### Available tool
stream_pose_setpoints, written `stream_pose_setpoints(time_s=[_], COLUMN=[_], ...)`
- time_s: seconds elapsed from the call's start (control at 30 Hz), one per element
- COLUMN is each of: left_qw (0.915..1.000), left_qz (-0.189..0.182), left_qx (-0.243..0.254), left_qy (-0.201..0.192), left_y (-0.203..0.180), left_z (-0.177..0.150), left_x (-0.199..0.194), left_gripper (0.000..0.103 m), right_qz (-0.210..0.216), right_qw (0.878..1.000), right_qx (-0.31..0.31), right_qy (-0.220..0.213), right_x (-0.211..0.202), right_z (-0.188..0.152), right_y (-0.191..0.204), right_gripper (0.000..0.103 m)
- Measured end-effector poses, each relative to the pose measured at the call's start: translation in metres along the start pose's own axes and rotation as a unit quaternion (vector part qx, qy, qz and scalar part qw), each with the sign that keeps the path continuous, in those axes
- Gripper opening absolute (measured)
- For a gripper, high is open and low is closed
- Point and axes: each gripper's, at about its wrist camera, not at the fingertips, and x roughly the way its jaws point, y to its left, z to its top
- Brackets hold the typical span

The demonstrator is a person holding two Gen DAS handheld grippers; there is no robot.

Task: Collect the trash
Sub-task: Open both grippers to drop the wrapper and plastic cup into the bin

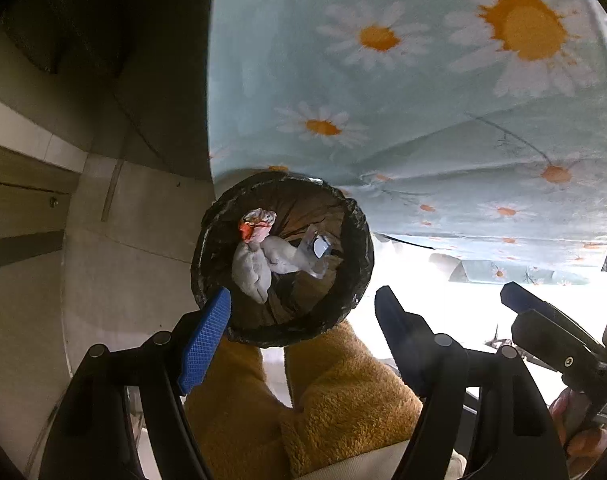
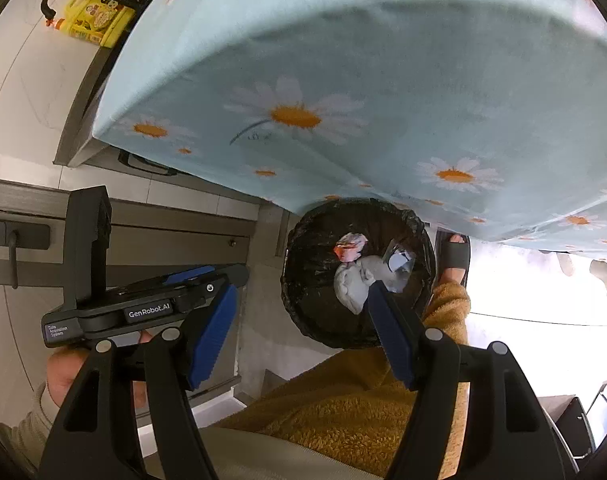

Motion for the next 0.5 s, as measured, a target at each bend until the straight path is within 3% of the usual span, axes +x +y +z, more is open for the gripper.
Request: stream_pose_setpoints(time_s=[0.5], left_qw=[0.9982], left_qz=[-0.013], left_qx=[0.037], left_qy=[-0.045], left_y=[-0.017], left_z=[-0.004], left_x=[-0.046], left_gripper=[0.072], right_qz=[-0.005], right_qw=[0.998], right_qx=[-0.014], right_qy=[-0.055], right_x=[-0.047], right_z=[-0.006], right_y=[0.023], right_gripper=[0.068])
